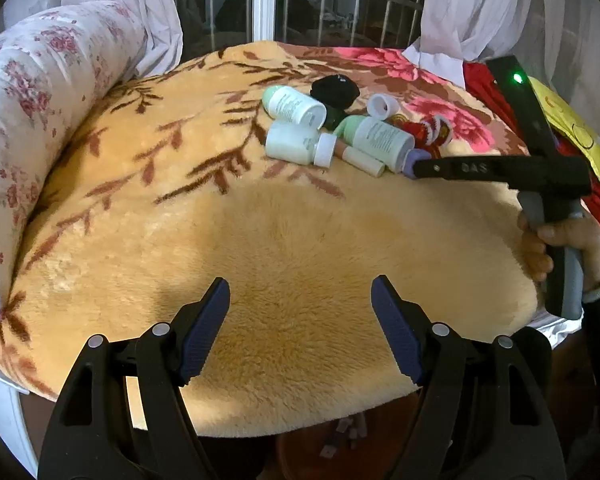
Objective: Collect trash
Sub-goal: 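Grasp the lavender soap bar with the right tool while the left tool grasps a pale green bottle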
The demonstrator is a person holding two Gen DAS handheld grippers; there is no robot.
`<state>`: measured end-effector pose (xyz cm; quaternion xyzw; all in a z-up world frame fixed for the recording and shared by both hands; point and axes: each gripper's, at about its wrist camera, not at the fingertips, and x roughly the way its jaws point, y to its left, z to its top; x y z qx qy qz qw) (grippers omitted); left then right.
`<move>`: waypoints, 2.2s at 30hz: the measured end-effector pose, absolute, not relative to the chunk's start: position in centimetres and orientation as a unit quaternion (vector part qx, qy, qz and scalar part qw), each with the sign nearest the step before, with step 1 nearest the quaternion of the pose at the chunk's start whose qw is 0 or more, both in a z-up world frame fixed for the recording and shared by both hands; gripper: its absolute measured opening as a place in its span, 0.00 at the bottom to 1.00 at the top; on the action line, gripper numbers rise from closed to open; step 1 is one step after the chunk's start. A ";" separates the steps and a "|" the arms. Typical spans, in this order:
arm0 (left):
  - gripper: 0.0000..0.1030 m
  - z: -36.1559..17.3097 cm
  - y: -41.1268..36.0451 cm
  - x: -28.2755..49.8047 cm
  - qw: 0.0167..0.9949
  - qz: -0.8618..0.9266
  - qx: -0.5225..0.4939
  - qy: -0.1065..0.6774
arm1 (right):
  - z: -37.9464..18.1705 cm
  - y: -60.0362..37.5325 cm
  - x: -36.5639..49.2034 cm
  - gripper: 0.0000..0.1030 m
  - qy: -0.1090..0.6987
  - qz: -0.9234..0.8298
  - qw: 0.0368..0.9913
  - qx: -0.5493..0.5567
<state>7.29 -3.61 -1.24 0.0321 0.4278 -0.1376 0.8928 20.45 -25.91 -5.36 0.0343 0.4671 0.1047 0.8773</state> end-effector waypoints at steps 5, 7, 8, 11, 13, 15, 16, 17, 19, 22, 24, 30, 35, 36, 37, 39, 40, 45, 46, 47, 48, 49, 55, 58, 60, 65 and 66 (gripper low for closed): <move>0.70 -1.7 -3.5 7.6 0.890 -0.137 0.029 0.433 | -5.8 -24.7 21.5 0.41 0.471 0.106 0.876 0.020; 0.70 -1.9 -3.5 7.6 0.889 -0.137 0.026 0.436 | -6.0 -24.4 21.8 0.34 0.472 0.099 0.876 0.010; 0.70 -2.0 -3.6 7.6 0.888 -0.137 0.026 0.439 | -6.2 -24.3 21.9 0.31 0.473 0.094 0.876 0.007; 0.70 -2.4 -3.7 7.8 0.885 -0.136 0.023 0.444 | -6.4 -24.8 21.7 0.31 0.466 0.095 0.879 0.020; 0.70 -2.5 -3.8 8.0 0.884 -0.134 0.017 0.448 | -6.3 -25.4 21.0 0.31 0.457 0.093 0.884 0.033; 0.70 -2.5 -3.9 8.5 0.883 -0.133 0.010 0.450 | -5.9 -25.9 19.9 0.31 0.441 0.093 0.891 0.047; 0.70 -2.4 -3.9 9.0 0.883 -0.132 0.002 0.451 | -5.8 -26.0 19.3 0.31 0.435 0.093 0.894 0.050; 0.70 -2.4 -3.9 9.4 0.882 -0.132 -0.004 0.452 | -5.7 -26.4 18.6 0.31 0.427 0.091 0.898 0.052; 0.70 -2.3 -4.2 11.0 0.880 -0.129 -0.017 0.456 | -5.8 -26.8 17.9 0.31 0.420 0.086 0.902 0.053; 0.70 -2.1 -5.0 13.4 0.882 -0.111 -0.027 0.458 | -6.0 -28.1 17.3 0.31 0.412 0.088 0.903 0.078; 0.70 -1.8 -5.7 15.3 0.883 -0.093 -0.037 0.459 | -6.1 -28.7 17.3 0.31 0.410 0.092 0.903 0.094; 0.70 -1.8 -6.2 21.5 0.867 -0.037 -0.138 0.477 | -6.5 -28.9 17.6 0.31 0.404 0.097 0.904 0.095; 0.70 -4.1 -6.1 25.7 0.812 0.036 -0.221 0.538 | -6.7 -29.5 17.6 0.31 0.399 0.110 0.903 0.116; 0.70 -4.3 -6.2 25.9 0.808 0.042 -0.228 0.542 | -6.8 -29.6 17.8 0.31 0.399 0.114 0.902 0.121; 0.70 -4.5 -6.4 26.2 0.804 0.058 -0.231 0.545 | -6.8 -29.7 17.8 0.31 0.400 0.114 0.901 0.124; 0.70 -4.8 -6.7 26.7 0.798 0.092 -0.228 0.551 | -6.8 -29.8 17.8 0.31 0.400 0.118 0.900 0.128; 0.70 -4.9 -6.7 26.9 0.795 0.104 -0.231 0.551 | -6.8 -29.8 17.7 0.31 0.399 0.120 0.900 0.129; 0.70 -5.7 -7.4 27.9 0.789 0.170 -0.223 0.547 | -6.8 -30.0 17.8 0.31 0.399 0.126 0.898 0.138; 0.70 -5.7 -7.7 28.2 0.789 0.182 -0.214 0.547 | -6.8 -30.0 17.7 0.31 0.399 0.126 0.898 0.140; 0.70 -5.8 -7.9 28.4 0.789 0.191 -0.209 0.545 | -6.8 -30.0 17.7 0.31 0.399 0.127 0.897 0.141; 0.70 -5.9 -8.0 28.5 0.789 0.199 -0.206 0.543 | -6.9 -30.1 17.7 0.31 0.399 0.128 0.897 0.142; 0.70 -5.9 -8.1 28.6 0.790 0.203 -0.204 0.542 | -6.9 -30.1 17.6 0.31 0.399 0.128 0.897 0.143; 0.54 -5.4 -8.4 28.4 0.806 0.199 -0.172 0.530 | -6.9 -30.2 17.4 0.31 0.398 0.130 0.896 0.150; 0.53 -5.0 -8.0 27.0 0.823 0.161 -0.159 0.521 | -6.9 -30.3 17.4 0.31 0.397 0.131 0.895 0.153; 0.52 -4.4 -7.5 25.6 0.833 0.124 -0.162 0.514 | -6.9 -30.3 17.4 0.31 0.397 0.131 0.895 0.155; 0.45 -2.1 -5.8 21.1 0.865 -0.044 -0.140 0.480 | -6.8 -30.2 17.4 0.31 0.398 0.129 0.896 0.150; 0.45 -1.5 -5.5 19.5 0.875 -0.073 -0.121 0.463 | -6.8 -30.2 17.4 0.31 0.397 0.128 0.896 0.149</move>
